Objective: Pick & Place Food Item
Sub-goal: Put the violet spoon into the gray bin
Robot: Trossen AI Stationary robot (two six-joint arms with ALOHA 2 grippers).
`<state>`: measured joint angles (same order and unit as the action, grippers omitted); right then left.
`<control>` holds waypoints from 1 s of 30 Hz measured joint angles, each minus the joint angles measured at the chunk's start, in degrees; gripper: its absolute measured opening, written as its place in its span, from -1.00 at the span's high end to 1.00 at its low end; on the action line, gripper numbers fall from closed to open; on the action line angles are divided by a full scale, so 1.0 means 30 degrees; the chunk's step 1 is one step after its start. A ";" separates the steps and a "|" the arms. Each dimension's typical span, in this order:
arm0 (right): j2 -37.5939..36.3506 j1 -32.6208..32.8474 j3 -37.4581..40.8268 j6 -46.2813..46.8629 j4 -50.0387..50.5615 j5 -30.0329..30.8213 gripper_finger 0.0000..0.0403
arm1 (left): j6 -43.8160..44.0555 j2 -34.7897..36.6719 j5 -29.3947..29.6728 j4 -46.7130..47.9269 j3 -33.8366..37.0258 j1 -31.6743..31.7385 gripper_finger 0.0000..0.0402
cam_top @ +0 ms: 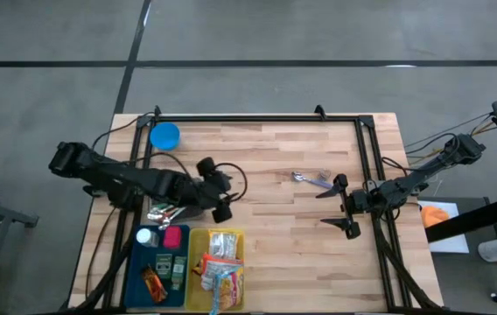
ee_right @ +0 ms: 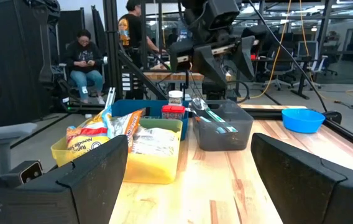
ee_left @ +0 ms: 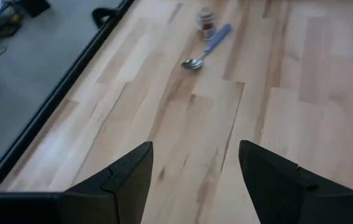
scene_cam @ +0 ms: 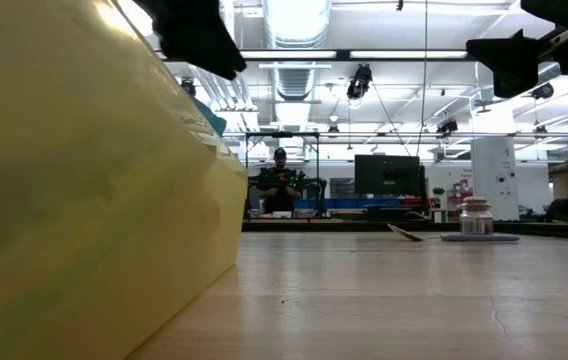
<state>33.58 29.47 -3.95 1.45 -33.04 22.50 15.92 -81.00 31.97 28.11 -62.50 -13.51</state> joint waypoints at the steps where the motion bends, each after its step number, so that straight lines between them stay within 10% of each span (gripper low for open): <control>1: -0.0007 -0.0004 -0.0003 0.0000 0.0007 0.0000 -0.68 | -0.0456 -0.0209 -0.0317 -0.0429 0.0000 0.0186 -0.19; 13: -0.0001 -0.0006 -0.0007 0.0000 0.0006 0.0000 -0.68 | -0.3636 -0.2691 -0.3191 -0.4719 0.0015 0.2769 -0.19; 30: 0.0001 0.0000 -0.0007 0.0000 0.0073 0.0000 -0.68 | 0.7414 -0.9139 -1.1010 -0.7004 -0.4118 0.7487 -0.19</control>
<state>33.58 29.47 -3.97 1.45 -32.82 22.50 38.16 -108.41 -1.06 7.09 -74.85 8.96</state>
